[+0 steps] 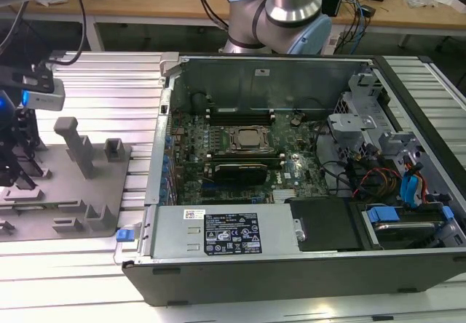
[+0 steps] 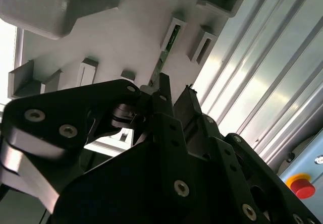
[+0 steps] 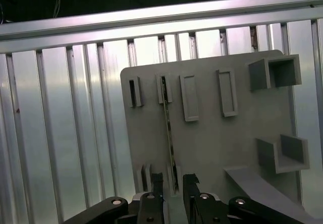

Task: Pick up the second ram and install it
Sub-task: 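Pick up the second ram and move it above second insertion slot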

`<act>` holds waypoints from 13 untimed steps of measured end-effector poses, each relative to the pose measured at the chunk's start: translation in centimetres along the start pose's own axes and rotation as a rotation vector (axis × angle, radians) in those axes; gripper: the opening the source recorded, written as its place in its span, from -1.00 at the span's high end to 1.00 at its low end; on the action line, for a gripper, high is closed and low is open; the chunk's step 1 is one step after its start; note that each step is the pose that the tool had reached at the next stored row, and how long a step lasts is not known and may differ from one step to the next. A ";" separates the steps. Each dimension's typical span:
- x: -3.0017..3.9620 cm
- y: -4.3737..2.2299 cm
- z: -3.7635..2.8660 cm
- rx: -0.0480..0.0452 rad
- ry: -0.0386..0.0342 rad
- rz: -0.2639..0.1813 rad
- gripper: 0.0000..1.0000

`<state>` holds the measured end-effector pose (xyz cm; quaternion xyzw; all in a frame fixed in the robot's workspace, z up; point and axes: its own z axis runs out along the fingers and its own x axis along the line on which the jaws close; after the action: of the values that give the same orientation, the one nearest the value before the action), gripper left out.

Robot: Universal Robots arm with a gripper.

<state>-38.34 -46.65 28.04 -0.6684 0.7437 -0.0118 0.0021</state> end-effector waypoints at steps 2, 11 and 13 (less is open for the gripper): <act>0.05 0.02 0.23 -0.0001 0.0001 -0.001 0.40; 0.79 0.50 1.49 0.0000 -0.0001 -0.005 0.40; 0.83 0.68 1.82 0.0000 -0.0001 -0.007 0.40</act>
<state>-39.07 -47.42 26.21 -0.6709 0.7414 -0.0118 0.0021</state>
